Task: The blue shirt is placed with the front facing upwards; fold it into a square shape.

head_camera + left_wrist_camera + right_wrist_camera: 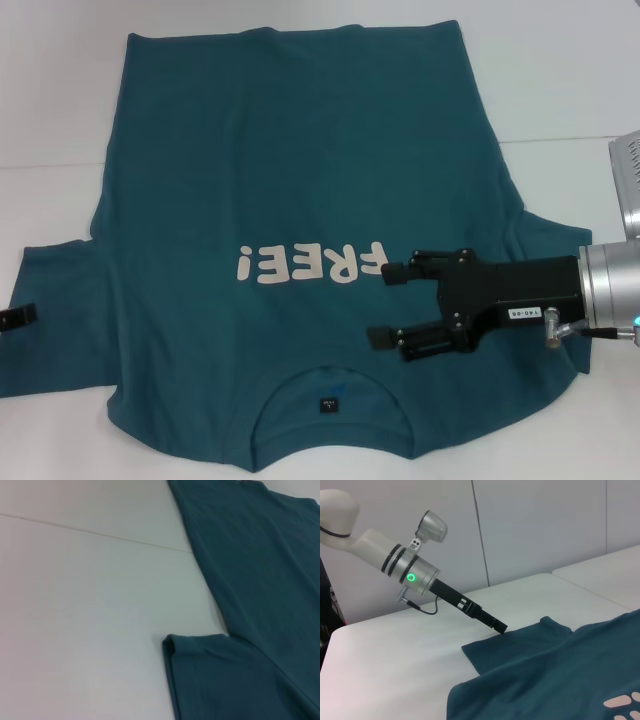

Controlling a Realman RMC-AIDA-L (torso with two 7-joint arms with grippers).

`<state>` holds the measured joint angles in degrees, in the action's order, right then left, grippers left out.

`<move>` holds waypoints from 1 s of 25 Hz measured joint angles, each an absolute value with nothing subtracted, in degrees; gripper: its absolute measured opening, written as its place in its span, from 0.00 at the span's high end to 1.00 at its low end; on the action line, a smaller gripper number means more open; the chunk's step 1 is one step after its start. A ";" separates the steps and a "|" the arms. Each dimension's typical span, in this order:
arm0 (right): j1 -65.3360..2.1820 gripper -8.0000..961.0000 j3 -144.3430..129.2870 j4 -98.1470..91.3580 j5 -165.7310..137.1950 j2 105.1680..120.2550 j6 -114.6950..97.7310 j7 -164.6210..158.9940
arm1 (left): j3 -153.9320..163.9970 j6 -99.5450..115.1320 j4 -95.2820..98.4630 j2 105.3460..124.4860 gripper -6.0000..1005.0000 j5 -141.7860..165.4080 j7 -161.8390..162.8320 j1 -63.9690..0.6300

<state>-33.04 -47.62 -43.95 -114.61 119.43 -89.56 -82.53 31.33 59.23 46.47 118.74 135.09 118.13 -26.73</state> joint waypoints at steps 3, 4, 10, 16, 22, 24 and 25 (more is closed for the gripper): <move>-33.06 0.02 -47.58 -43.95 -114.61 119.38 -89.56 -82.53 | 31.22 59.16 46.51 118.74 0.31 135.09 118.25 -26.66; -33.07 0.02 -47.57 -43.95 -114.61 119.37 -89.56 -82.53 | 31.22 59.23 46.51 118.74 0.28 135.09 118.26 -26.64; -33.16 0.02 -47.56 -43.96 -114.65 119.34 -89.56 -82.58 | 31.32 59.32 46.34 118.74 0.25 135.09 118.35 -26.63; -33.02 0.02 -47.79 -44.66 -114.69 119.43 -89.56 -82.94 | 31.43 59.14 45.88 118.74 0.22 135.09 118.39 -26.54; -32.98 0.02 -47.93 -44.68 -114.68 119.42 -89.56 -83.05 | 31.59 59.43 44.29 118.66 0.18 135.07 118.35 -26.92; -32.97 0.02 -47.93 -44.71 -114.74 119.43 -89.56 -83.07 | 31.59 59.43 43.83 118.52 0.18 134.99 118.18 -27.02; -32.97 0.02 -47.92 -44.72 -114.80 119.43 -89.56 -83.09 | 31.58 59.44 43.71 118.49 0.18 134.97 118.14 -27.05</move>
